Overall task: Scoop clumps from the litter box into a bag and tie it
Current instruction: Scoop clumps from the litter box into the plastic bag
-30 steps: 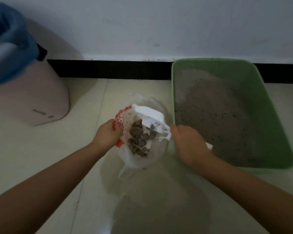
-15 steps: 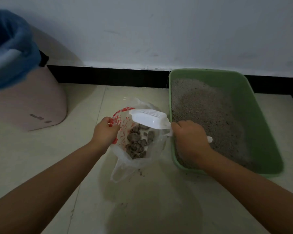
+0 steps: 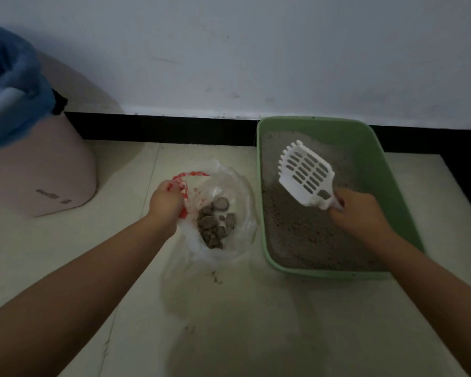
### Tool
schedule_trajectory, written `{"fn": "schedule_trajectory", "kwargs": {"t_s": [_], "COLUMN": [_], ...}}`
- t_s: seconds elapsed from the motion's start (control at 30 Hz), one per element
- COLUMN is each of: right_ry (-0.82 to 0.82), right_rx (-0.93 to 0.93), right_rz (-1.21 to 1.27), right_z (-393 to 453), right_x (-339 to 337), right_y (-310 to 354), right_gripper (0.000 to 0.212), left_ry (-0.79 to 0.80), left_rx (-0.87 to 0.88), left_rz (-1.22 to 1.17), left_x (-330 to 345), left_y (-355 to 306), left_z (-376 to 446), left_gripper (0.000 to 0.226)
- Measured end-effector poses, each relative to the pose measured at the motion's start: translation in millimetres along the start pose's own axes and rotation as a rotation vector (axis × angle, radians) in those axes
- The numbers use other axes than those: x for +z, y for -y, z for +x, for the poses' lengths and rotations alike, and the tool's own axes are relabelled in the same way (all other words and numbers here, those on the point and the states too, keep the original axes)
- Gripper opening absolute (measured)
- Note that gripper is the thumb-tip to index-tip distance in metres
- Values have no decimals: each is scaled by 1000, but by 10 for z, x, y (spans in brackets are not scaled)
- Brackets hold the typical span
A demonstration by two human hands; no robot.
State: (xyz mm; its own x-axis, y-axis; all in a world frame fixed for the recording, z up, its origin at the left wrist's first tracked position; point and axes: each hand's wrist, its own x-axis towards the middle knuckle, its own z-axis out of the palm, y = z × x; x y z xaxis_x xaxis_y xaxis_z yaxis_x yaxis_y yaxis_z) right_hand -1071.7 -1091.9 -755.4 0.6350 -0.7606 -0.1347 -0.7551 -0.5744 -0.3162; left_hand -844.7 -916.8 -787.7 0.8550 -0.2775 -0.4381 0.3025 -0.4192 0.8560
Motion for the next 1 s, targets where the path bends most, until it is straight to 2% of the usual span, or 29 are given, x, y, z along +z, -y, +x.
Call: {"fn": "schedule_trajectory", "kwargs": {"t_s": [0.1,0.17,0.23,0.37,0.47,0.57,0.63,0.73,0.83,1.0], "right_ry": [5,64,172,389,529,562,545,497,477,416], "right_rx": [126,174,229,290,266,201,148,92,59,46], "right_rz": [5,-113,-251,-500,-574,-531,-467,-364,-191,-38], "right_z": [38,59,48,-1,-64,-87,-109,-129,-43,201], "right_x": [-67,-111,-179,-256,-201,-98,-52,100,381,677], "right_y": [-234,-379,-477,-657,-734,-757,-734,-678,-546,-430], "right_gripper": [28,36,40,38,39,34,32,34,33,29], "left_ry": [-20,-24,-46,-86,-51,-123,-187,-186,-109,249], "left_rx": [-21,-5,43,132,188,280,405,691,1031,1327], "left_rz": [-183,-319,-395,-388,-206,186,515,835,959,884], "left_x": [128,179,202,229,244,215,169,138,153,356], "left_y": [-192,-345,-526,-738,-677,-482,-303,-6,232,425], "left_z": [92,168,242,410,452,422,375,292,253,71], "left_gripper": [22,24,28,33,34,33,42,59,54,41]}}
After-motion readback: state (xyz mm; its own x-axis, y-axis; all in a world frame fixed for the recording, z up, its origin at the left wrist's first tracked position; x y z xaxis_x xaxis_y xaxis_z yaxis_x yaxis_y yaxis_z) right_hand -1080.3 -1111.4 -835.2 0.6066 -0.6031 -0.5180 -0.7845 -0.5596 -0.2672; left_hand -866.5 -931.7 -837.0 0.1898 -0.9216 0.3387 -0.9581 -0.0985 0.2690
